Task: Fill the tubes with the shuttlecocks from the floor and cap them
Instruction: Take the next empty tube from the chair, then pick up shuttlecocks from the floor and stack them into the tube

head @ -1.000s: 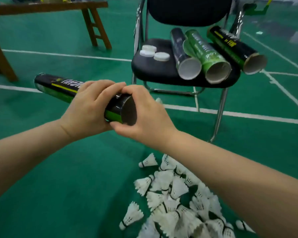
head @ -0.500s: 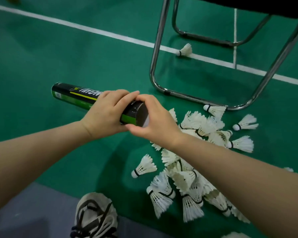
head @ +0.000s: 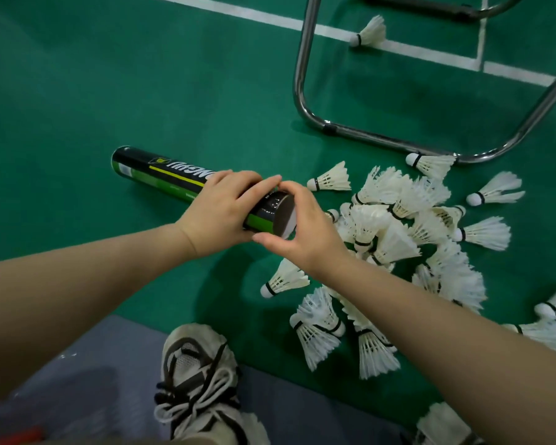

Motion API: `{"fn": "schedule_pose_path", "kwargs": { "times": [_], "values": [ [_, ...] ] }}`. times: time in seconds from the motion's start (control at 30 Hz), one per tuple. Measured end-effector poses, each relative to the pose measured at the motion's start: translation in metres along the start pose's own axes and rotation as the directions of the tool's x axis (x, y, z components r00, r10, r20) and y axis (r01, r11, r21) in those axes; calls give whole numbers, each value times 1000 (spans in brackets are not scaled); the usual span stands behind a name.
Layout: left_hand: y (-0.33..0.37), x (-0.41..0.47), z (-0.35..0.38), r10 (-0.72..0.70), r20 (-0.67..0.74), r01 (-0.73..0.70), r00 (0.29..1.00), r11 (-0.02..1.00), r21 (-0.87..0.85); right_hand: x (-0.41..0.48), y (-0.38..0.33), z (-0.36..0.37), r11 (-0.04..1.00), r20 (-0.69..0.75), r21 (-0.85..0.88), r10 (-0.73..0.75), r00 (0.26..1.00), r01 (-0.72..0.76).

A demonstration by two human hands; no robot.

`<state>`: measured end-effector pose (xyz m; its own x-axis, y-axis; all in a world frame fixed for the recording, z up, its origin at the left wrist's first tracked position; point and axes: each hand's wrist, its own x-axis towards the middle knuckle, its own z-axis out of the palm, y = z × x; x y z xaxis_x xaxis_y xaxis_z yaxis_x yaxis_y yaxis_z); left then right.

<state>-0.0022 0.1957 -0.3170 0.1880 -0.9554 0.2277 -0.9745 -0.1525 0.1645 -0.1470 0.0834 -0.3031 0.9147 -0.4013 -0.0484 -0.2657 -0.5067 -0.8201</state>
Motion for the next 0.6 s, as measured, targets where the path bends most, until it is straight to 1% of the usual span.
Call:
{"fn": "schedule_pose_path", "kwargs": {
  "times": [0.07,0.13,0.17,0.2,0.23,0.27,0.33,0.37,0.43,0.47,0.53,0.6],
  "values": [
    [-2,2,3,-5,-1,5,1000,1000,10,-4,8,0,997,11,61,56,998,-57],
    [-5,5,4,-8,-13,8,1000,1000,19,-11,17,-5,985,-23,117,127,992,-123],
    [-6,6,4,-5,-18,6,1000,1000,23,-17,21,-8,981,-44,113,162,986,-156],
    [-7,5,5,1,-19,0,1000,1000,27,-24,26,-11,981,-51,69,185,981,-181],
    [-7,4,7,10,-16,-10,1000,999,32,-32,32,-14,981,-33,-15,191,981,-192],
    [-7,3,9,18,-9,-18,1000,999,37,-41,37,-17,973,14,-137,187,982,-184],
    [-5,0,11,22,7,-22,1000,999,40,-53,46,-18,920,139,-374,179,974,-116],
    [-3,-2,11,17,13,-18,1000,999,36,-56,49,-18,891,194,-445,195,961,-91],
    [0,-3,11,7,26,-7,1000,1000,30,-57,51,-16,851,297,-522,246,923,-58],
    [0,-4,12,2,32,-3,999,1000,31,-56,51,-15,832,355,-555,255,900,-17],
    [1,-3,11,-10,39,8,999,999,34,-57,49,-12,800,471,-593,250,846,93],
    [2,-1,11,-21,37,20,999,999,40,-61,47,-10,777,556,-599,228,800,195]
  ]
}}
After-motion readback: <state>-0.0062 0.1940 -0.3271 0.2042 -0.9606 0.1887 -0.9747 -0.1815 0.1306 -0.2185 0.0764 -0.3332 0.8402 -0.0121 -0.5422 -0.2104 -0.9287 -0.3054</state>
